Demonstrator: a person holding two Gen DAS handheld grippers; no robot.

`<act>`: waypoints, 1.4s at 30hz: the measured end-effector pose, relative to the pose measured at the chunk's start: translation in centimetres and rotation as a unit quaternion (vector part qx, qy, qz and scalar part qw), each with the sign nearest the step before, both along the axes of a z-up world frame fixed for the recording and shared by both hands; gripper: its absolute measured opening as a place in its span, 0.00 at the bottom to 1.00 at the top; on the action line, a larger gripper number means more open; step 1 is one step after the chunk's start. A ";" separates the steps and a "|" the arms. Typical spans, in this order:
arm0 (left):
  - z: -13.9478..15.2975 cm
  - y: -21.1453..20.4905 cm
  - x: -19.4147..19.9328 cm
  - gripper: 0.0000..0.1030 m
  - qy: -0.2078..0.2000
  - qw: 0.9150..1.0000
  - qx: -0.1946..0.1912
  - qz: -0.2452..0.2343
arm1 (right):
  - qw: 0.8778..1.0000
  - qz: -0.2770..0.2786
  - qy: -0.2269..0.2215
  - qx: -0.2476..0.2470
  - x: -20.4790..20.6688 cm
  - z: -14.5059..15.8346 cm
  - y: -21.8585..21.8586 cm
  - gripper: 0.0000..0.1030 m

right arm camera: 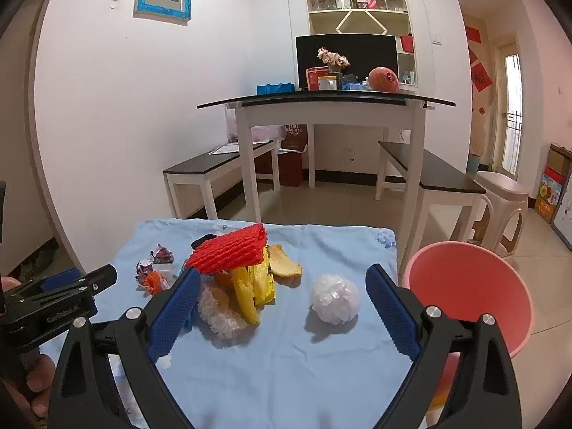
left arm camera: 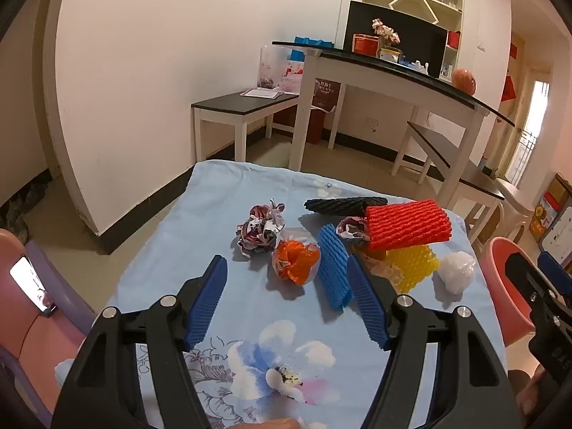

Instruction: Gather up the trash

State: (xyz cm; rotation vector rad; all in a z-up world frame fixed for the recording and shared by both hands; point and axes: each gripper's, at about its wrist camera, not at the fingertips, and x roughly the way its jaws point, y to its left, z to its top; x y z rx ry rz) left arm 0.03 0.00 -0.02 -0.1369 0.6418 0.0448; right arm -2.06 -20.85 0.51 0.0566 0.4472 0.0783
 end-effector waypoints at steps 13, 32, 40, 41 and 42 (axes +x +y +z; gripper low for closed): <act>0.0 0.0 -0.1 0.68 -0.005 1.000 0.003 0.001 | 1.000 0.000 0.005 -0.001 0.2 -0.2 -0.3 0.89; 0.0 -0.2 -0.4 0.68 -0.005 1.000 0.003 0.000 | 1.000 -0.011 0.008 0.001 0.4 -0.3 -0.4 0.89; 0.0 -0.2 -0.4 0.68 -0.005 1.000 0.003 0.000 | 1.000 -0.013 0.008 0.003 0.4 -0.3 -0.6 0.89; 0.0 -0.2 -0.4 0.68 -0.005 1.000 0.003 0.000 | 1.000 -0.015 0.008 0.003 0.4 -0.3 -0.6 0.89; 0.0 -0.2 -0.4 0.68 -0.005 1.000 0.003 -0.001 | 1.000 -0.015 0.008 0.004 0.4 -0.3 -0.6 0.89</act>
